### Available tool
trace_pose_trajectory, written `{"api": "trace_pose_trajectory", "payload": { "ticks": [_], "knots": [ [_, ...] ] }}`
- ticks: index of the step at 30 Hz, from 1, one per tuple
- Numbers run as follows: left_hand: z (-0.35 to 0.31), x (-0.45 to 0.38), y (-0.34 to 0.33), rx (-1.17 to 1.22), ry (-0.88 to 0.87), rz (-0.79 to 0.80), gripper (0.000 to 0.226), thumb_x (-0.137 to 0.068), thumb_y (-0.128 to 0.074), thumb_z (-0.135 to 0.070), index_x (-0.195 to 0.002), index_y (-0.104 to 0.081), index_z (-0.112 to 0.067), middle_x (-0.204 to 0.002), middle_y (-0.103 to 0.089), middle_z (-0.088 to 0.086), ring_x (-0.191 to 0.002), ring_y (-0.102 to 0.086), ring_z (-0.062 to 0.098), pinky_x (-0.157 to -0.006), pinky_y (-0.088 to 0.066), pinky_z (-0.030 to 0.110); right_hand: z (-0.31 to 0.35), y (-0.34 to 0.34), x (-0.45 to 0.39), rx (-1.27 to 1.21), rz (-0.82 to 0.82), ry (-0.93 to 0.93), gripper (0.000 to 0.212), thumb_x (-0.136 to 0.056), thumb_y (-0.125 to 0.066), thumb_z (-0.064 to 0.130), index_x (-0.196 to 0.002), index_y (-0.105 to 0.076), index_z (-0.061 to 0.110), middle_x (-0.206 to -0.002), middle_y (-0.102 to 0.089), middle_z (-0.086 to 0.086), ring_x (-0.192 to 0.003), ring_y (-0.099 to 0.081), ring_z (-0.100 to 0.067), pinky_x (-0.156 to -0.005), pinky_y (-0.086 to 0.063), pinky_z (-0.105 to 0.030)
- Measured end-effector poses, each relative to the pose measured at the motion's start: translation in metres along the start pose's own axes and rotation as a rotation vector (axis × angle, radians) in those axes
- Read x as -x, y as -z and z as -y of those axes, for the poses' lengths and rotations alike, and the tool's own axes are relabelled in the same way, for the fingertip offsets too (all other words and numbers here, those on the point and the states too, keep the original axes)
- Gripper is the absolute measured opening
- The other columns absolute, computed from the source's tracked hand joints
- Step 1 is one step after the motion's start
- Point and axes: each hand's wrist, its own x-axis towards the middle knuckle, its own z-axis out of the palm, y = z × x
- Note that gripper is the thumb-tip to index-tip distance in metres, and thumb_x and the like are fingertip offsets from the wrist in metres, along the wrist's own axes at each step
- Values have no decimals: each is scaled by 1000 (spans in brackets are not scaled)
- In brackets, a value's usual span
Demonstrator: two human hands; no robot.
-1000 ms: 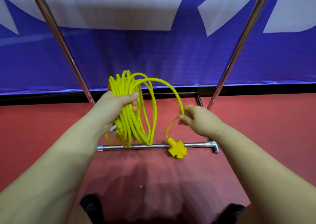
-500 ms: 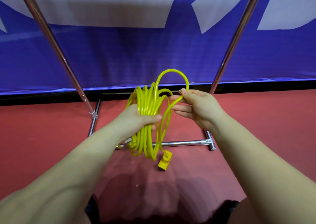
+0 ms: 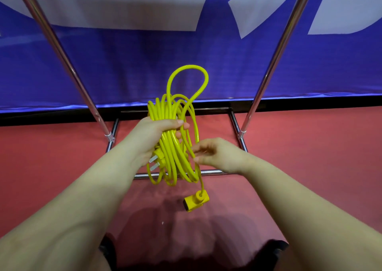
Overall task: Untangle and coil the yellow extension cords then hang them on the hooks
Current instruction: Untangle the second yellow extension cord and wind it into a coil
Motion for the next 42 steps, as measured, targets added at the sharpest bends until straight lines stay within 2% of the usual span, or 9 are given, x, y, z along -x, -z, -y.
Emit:
{"api": "trace_pose_trajectory", "payload": {
  "ticks": [6,13,17,22,28,31,34,38,42],
  "knots": [
    [-8,0,5,62,-5,-62,11,-88,-55,-7,-89,-64,-1,-47,-62,-2,-43,-57,8,-48,-52,18,0,-1,-1,150,-19,-30,13,-88,-64,17,-76,-59,14,-64,-52,6,-52,-45,2,-59,-38,-15],
    [-16,-8,22,156,-50,-145,29,-86,-57,-7,-61,-71,-11,-59,-66,2,-43,-57,7,-51,-54,20,-5,3,2,301,-9,-117,18,-92,-56,24,-78,-45,25,-89,-66,-14,-76,-54,-17,-71,-44,-29],
    [-21,-13,32,176,-61,-187,25,-89,-55,-11,-66,-65,-7,-62,-69,1,-48,-59,11,-51,-54,21,-8,8,1,223,-249,-33,21,-89,-57,10,-99,-41,19,-73,-66,-1,-72,-67,-22,-72,-52,-30],
    [-13,-18,40,34,-74,-231,7,-87,-60,-9,-80,-61,-8,-77,-74,2,-49,-60,7,-53,-53,23,-10,16,3,149,-469,-98,13,-90,-53,10,-96,-46,19,-73,-70,-4,-56,-69,-17,-56,-52,-23],
    [-7,-16,41,-102,-96,-201,4,-84,-63,-9,-81,-64,-10,-69,-73,0,-50,-60,7,-57,-53,25,11,14,10,539,-166,-283,25,-79,-47,9,-95,-65,17,-70,-66,-3,-46,-61,-16,-62,-56,-27],
    [-4,-14,37,-165,-104,-150,4,-85,-62,-6,-85,-63,-10,-68,-73,0,-53,-64,6,-53,-55,23,35,6,19,474,168,-305,27,-82,-48,4,-98,-68,9,-65,-58,-2,-43,-53,-15,-52,-48,-22],
    [-1,-12,32,-271,-105,-53,6,-84,-61,-3,-88,-66,-5,-77,-74,4,-66,-70,11,-57,-56,24,51,7,28,353,265,-220,22,-84,-54,5,-96,-72,11,-65,-58,4,-50,-46,-11,-51,-41,-21],
    [3,-4,24,-459,-119,120,25,-76,-73,-11,-93,-67,6,-84,-71,13,-79,-68,17,-74,-54,28,57,25,29,71,13,29,17,-86,-62,7,-93,-72,18,-58,-59,10,-48,-43,-2,-47,-36,-16],
    [9,6,4,-261,-22,296,13,-79,-60,-5,-90,-65,-7,-76,-73,8,-72,-71,18,-69,-59,29,53,32,24,-137,-234,157,14,-80,-70,7,-85,-60,16,-60,-61,0,-43,-43,-5,-42,-33,-17]
  ]
}}
